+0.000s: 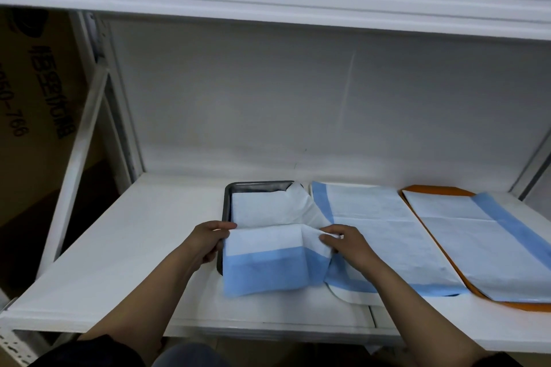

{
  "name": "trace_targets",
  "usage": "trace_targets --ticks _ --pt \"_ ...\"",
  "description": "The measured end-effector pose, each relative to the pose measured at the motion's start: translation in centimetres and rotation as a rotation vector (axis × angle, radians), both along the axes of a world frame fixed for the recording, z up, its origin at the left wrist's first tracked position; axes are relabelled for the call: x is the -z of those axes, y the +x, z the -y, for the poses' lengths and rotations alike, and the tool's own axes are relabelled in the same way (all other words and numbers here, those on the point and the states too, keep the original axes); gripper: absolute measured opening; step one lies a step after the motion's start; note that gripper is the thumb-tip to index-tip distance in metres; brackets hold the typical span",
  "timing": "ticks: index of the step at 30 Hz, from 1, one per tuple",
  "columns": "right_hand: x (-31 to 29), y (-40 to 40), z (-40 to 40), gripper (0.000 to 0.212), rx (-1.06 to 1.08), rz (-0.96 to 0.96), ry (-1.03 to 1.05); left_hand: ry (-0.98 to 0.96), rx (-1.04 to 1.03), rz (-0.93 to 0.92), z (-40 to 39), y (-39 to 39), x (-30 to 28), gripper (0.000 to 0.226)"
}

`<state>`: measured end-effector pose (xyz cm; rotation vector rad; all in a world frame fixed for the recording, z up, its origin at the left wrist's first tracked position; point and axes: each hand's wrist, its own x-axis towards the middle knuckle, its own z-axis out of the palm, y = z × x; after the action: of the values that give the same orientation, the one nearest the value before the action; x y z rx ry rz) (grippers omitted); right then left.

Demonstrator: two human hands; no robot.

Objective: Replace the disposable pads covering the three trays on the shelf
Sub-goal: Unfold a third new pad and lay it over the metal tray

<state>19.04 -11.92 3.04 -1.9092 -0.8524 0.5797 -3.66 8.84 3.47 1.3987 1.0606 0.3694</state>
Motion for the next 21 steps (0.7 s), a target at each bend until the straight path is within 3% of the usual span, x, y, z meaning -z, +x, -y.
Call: trace_targets --ticks 4,10,15,19,21 --pt "-0.8 0.4 -0.1 0.018 -0.015 0.057 -0.061 0.015 -0.039 -0.019 0.1 0.8 -1.7 0.037" --pt "-2.3 0.4 -0.6 0.01 0.06 0.126 -0.07 -0.031 -0.124 0.061 0.4 1.8 -2.7 0.042" --pt "-3.2 -0.4 -1.5 0.01 0.2 -0.156 0.109 -0.075 -0.197 0.209 1.0 2.6 -3.1 0.024" --pt "-3.4 -0.6 -2.1 0.006 0.266 -0.229 0.165 -0.042 -0.214 0.28 1.4 3.1 -3.7 0.013" --pt "-3.1 -0.8 -2.2 0.014 0.289 -0.287 0.19 -0.015 -0.242 0.288 1.6 3.2 -3.5 0.015"
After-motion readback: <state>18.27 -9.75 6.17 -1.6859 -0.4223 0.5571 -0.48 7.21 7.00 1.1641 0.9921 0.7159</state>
